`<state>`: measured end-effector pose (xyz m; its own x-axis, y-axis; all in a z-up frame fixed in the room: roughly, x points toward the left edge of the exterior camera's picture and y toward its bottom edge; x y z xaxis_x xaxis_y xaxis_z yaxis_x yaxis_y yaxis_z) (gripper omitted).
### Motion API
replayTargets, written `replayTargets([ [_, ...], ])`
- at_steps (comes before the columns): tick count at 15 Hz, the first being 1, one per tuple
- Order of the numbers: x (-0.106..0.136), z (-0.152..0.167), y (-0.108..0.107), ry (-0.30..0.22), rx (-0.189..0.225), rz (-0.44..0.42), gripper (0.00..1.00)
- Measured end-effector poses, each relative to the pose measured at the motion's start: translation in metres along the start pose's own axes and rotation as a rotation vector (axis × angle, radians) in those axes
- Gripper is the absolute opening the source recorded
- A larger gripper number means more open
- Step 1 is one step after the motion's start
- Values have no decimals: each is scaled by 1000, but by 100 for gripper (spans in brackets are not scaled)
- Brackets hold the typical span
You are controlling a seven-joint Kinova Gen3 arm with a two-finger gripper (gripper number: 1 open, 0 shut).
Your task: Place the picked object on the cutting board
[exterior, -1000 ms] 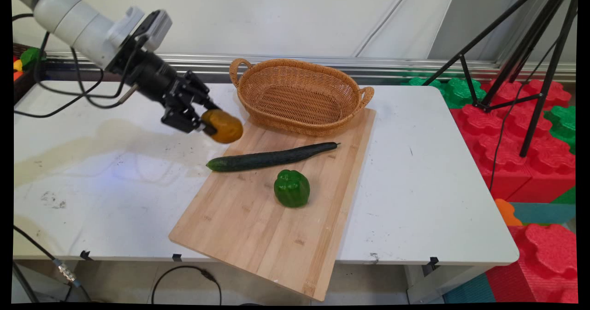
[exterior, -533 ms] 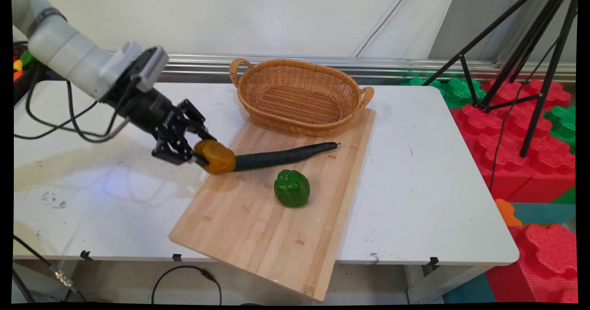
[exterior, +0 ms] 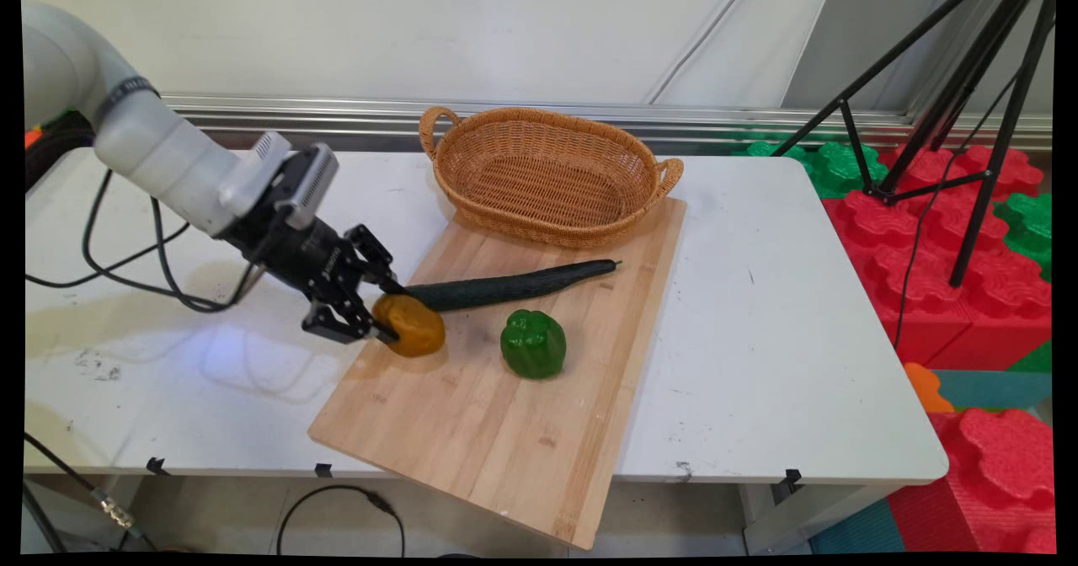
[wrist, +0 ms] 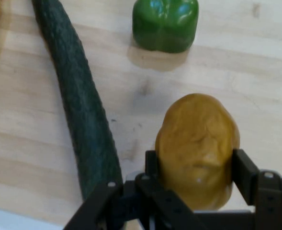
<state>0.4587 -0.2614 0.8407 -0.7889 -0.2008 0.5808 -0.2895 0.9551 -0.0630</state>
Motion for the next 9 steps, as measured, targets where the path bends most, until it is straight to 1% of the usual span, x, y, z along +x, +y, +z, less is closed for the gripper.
replayTargets([
  [5,2,27,7,-1,14,-1,0],
  [9,3,41,9,4,25,-7,0],
])
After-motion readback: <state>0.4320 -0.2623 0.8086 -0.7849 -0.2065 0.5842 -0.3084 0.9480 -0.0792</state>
